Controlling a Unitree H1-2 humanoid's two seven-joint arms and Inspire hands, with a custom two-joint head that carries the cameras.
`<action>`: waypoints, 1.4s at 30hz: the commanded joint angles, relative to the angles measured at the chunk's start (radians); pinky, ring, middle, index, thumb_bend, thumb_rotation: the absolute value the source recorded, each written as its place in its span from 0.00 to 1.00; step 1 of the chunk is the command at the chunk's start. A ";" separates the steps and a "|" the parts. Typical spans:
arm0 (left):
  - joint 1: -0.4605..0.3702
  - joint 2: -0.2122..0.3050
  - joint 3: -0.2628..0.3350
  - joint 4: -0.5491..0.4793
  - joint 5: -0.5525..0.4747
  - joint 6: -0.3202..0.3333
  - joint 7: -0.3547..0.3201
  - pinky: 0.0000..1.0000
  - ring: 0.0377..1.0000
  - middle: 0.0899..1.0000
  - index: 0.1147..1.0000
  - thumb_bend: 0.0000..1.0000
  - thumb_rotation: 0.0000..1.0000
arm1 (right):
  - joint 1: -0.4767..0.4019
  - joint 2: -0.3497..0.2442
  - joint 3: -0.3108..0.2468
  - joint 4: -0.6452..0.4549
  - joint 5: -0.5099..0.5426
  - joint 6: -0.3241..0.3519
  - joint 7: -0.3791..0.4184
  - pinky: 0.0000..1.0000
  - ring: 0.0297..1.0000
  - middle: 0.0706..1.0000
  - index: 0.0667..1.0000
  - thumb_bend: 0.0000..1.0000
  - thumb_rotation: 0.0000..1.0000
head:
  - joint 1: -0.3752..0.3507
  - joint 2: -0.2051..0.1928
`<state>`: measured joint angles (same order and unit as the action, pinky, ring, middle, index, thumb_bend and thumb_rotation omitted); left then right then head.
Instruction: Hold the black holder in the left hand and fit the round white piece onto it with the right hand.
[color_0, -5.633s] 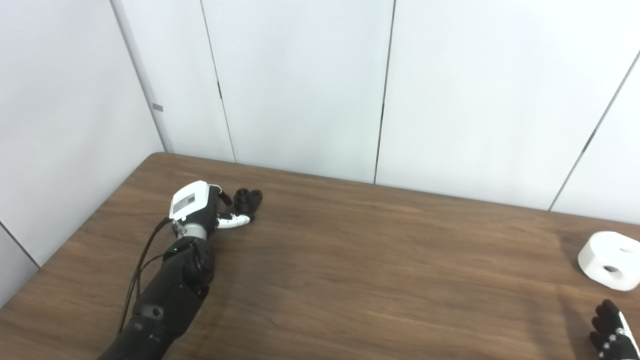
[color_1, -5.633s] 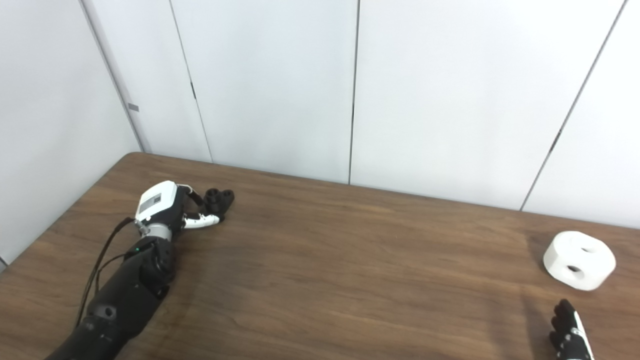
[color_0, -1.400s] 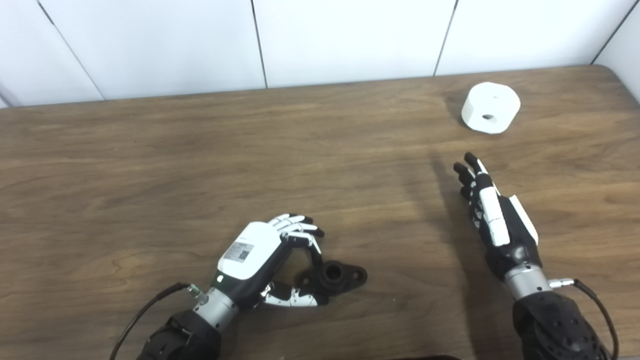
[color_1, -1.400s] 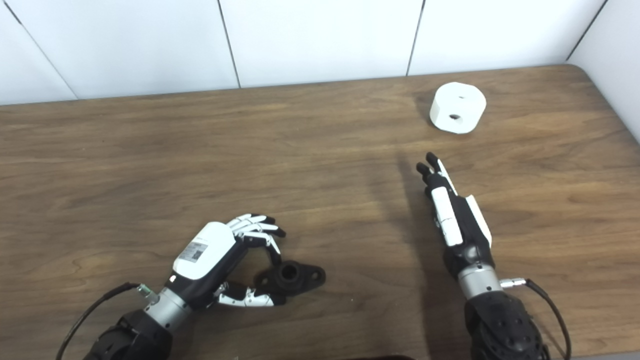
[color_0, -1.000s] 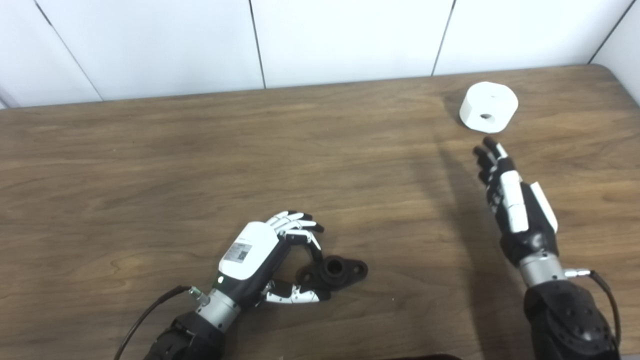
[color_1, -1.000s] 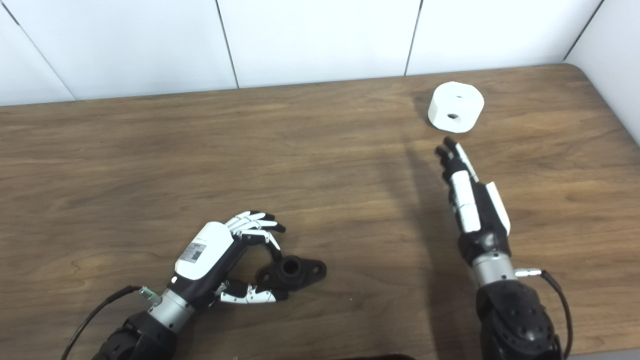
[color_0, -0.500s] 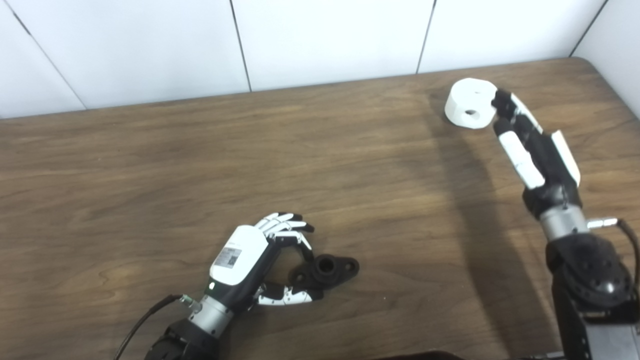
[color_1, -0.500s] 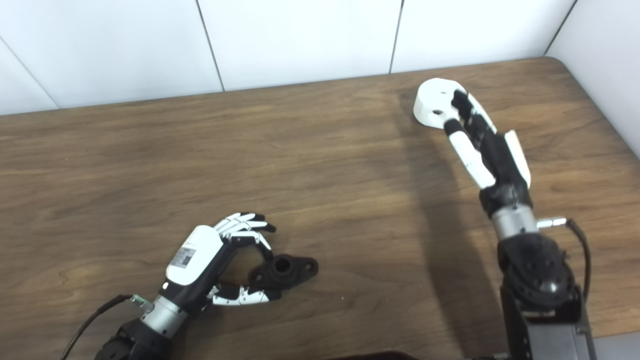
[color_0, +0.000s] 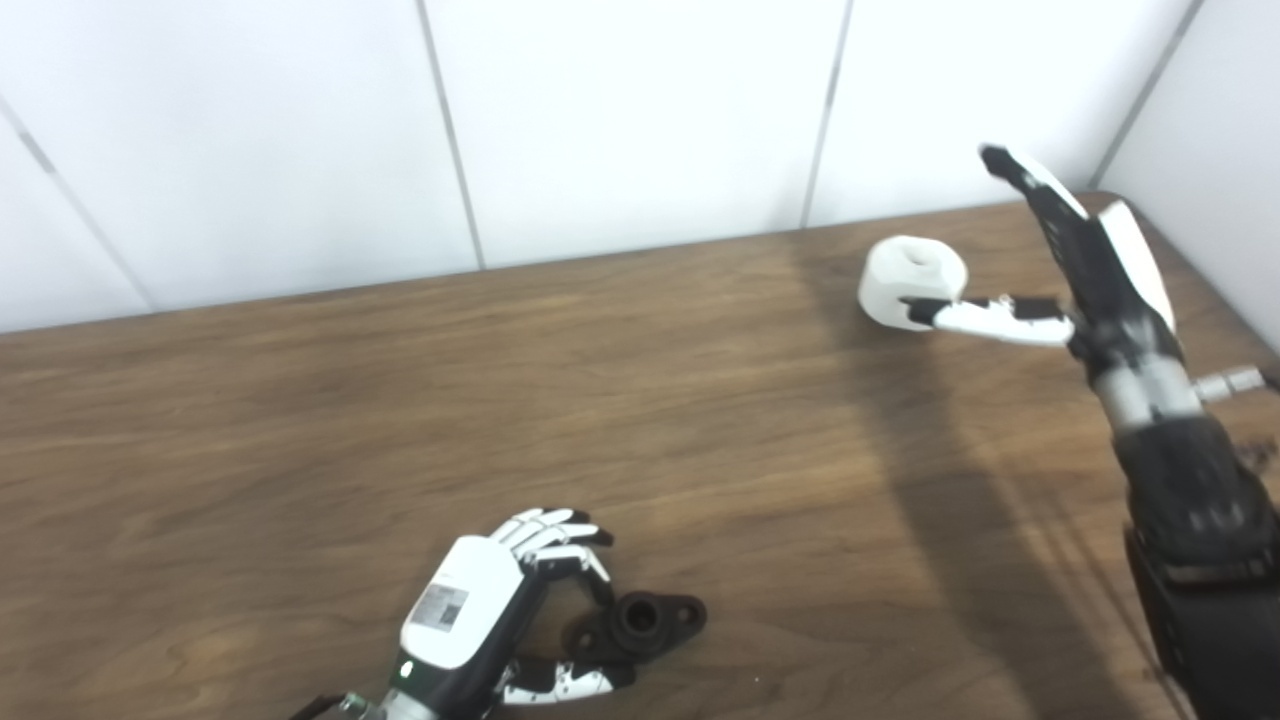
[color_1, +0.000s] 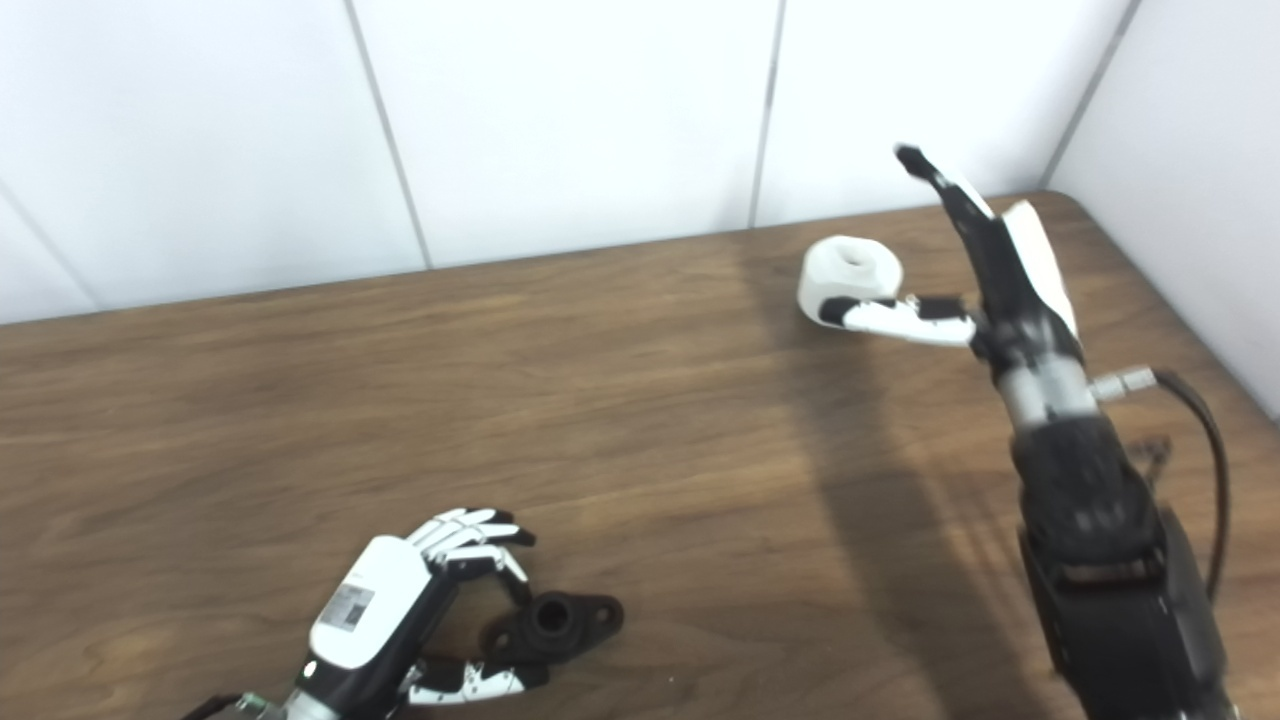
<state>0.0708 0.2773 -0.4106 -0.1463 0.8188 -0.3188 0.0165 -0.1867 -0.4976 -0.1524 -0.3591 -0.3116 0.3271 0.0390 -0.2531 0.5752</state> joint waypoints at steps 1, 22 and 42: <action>0.031 -0.008 -0.013 0.075 0.003 -0.004 0.010 0.86 0.84 0.74 0.42 0.52 0.05 | -0.072 -0.070 0.007 0.010 -0.066 0.013 0.018 0.90 0.91 0.90 0.88 0.83 0.28 | 0.000 0.001; 0.032 -0.025 -0.022 0.092 0.015 -0.004 0.029 0.85 0.84 0.74 0.42 0.52 0.05 | -0.351 -0.217 0.206 0.359 -0.290 0.141 0.296 0.97 1.00 0.96 0.86 0.93 0.24 | 0.010 -0.007; 0.028 -0.029 -0.020 0.103 0.017 -0.009 0.042 0.84 0.83 0.74 0.42 0.52 0.05 | -0.466 -0.179 0.297 0.556 -0.342 0.134 0.296 1.00 1.00 0.94 0.83 0.93 0.26 | 0.000 -0.015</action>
<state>0.0687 0.2683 -0.4130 -0.1359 0.8263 -0.3242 0.0369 -0.5922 -0.6601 0.1528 0.1983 -0.6478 0.4664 0.3573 -0.2546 0.5599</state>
